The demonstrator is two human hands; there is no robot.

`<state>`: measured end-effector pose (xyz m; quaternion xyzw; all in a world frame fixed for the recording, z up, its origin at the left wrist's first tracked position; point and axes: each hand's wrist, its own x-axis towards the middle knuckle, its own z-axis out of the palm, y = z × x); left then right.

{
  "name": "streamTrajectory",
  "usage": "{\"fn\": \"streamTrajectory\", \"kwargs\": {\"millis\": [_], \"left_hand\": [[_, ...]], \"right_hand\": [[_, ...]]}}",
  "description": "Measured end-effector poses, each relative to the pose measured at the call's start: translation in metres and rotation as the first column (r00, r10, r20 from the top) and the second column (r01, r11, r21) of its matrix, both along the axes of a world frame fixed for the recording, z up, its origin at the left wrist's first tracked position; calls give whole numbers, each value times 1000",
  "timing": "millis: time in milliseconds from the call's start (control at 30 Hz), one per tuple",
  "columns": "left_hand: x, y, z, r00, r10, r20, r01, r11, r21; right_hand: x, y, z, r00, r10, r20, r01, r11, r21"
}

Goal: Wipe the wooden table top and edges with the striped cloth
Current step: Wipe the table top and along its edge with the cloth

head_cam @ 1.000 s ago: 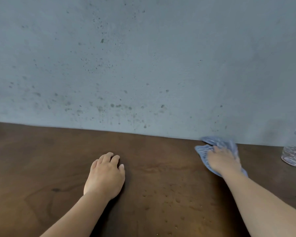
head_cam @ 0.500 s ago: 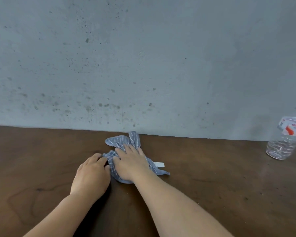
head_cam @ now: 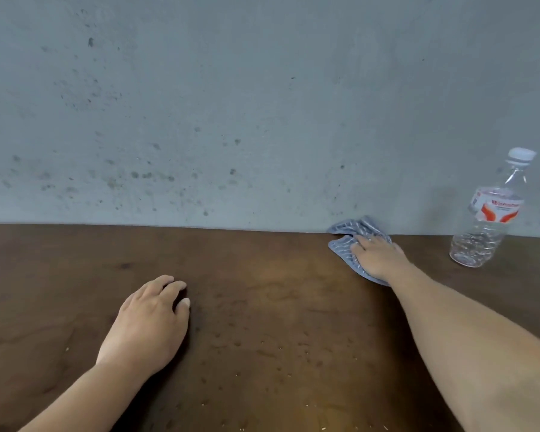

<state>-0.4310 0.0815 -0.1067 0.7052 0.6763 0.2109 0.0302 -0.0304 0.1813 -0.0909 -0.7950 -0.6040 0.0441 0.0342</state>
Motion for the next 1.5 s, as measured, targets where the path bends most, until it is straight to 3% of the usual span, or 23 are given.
{"fn": "streamTrajectory", "kwargs": {"millis": [167, 333, 433, 600, 700, 767, 900, 1000, 1100, 1200, 1333, 1433, 1500], "left_hand": [[-1, 0, 0, 1000, -13, 6, 14, 1000, -3], [-15, 0, 6, 990, -111, 85, 116, 992, -56], [-41, -11, 19, 979, -156, 129, 162, 986, -40], [-126, -47, 17, 996, -20, 91, 18, 1000, 21], [-156, -59, 11, 997, 51, 63, -49, 998, -24], [-163, -65, 8, 996, 79, 48, -77, 996, -53], [-159, -72, 1, 993, 105, -46, -108, 992, -59], [-157, -73, 0, 993, 102, -60, -106, 992, -69], [-158, -73, 1, 992, 102, -75, -107, 992, -66], [-157, -74, 4, 991, 101, -83, -107, 992, -71], [-157, -75, 3, 992, 103, -79, -109, 991, -73], [-157, -75, 2, 992, 99, -72, -105, 992, -75], [-156, -74, 2, 993, 98, -72, -103, 992, -72]], "right_hand": [[-3, -32, 5, 999, 32, -43, -33, 999, -28], [-18, -130, 13, 991, 105, -85, -107, 994, -22], [-17, -185, 13, 993, 113, -27, -114, 992, -59], [-19, -205, -3, 979, -201, 45, 202, 979, -11], [-67, -189, -4, 906, -422, -32, 423, 905, 33], [-120, -178, 2, 892, -450, -48, 452, 891, 41], [-236, -146, 3, 965, -262, -15, 263, 963, 55], [-333, -134, -2, 997, 56, -54, -54, 998, 30], [-392, -147, -1, 913, 401, -68, -402, 916, 9], [-371, -159, 1, 854, 515, -79, -516, 857, 8], [-271, -160, -1, 924, 383, -8, -383, 923, -25], [-174, -170, 1, 998, 59, -21, -60, 998, -27], [-118, -183, 0, 986, -167, 13, 167, 986, 31]]}}
